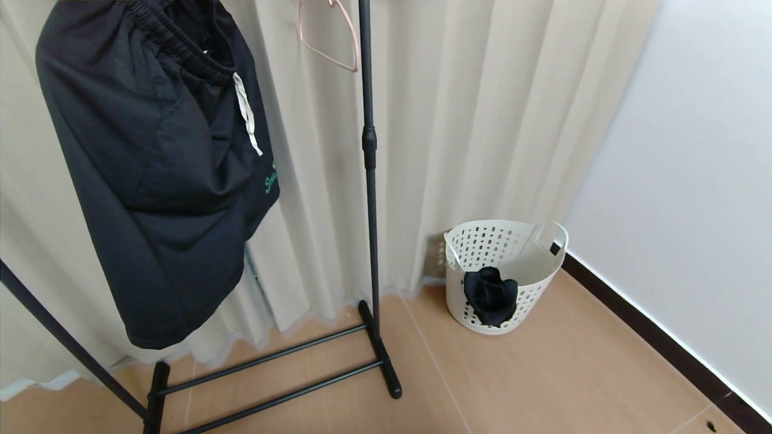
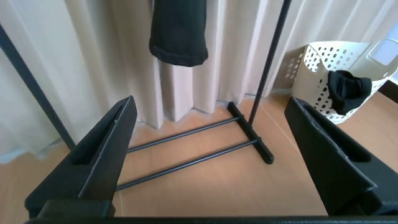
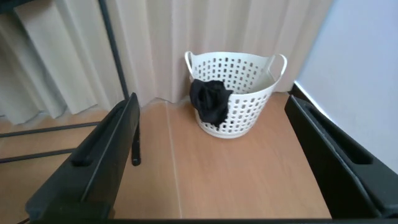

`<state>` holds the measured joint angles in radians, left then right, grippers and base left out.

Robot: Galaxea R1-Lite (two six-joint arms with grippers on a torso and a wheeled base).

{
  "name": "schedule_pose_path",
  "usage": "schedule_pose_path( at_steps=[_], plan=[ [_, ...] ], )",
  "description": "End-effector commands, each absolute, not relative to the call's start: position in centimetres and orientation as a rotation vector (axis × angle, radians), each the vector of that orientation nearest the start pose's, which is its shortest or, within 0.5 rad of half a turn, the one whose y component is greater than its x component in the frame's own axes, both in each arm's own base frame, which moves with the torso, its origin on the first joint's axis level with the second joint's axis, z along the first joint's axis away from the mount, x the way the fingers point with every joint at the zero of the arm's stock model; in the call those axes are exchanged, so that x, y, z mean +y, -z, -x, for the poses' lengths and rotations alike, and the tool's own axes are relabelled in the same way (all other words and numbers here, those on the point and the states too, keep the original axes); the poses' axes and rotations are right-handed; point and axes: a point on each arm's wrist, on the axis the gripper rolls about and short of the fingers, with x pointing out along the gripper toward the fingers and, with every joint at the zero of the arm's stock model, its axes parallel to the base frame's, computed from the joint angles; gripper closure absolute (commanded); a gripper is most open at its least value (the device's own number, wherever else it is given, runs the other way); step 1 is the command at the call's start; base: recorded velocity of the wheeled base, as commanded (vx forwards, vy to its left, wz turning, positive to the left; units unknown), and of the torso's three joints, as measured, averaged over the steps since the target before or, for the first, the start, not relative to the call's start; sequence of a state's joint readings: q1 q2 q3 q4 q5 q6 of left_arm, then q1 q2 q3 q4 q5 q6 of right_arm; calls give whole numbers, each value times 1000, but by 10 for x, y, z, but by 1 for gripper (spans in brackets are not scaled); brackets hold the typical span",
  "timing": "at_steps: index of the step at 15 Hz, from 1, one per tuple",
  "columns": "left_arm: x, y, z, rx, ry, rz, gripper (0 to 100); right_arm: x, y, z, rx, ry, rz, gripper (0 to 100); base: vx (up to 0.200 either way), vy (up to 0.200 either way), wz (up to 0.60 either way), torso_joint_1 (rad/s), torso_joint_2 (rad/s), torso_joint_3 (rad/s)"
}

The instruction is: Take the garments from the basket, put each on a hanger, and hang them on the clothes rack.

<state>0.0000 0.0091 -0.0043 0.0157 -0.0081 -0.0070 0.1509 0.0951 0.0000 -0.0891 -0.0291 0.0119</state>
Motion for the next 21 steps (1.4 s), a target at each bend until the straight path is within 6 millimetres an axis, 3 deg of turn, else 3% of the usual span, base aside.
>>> schedule_pose_path(
  at_steps=[1,9,14,17,21],
  plan=[
    [0,-75,22,22,8,8,0,-3,-86,15,8,-124,-12,0,0,-200,0,2,2,2],
    [0,-76,22,20,8,8,0,-3,-86,15,8,-124,-12,0,25,-200,0,2,2,4],
    [0,-75,22,21,8,6,0,-3,-86,15,8,-123,-12,0,200,0,0,4,2,7],
    [0,-75,22,21,8,6,0,-3,-86,15,8,-123,-12,0,200,-200,0,5,4,2],
    [0,-75,22,21,3,6,0,-3,-86,15,8,-124,-12,0,0,0,0,0,0,0]
  ],
)
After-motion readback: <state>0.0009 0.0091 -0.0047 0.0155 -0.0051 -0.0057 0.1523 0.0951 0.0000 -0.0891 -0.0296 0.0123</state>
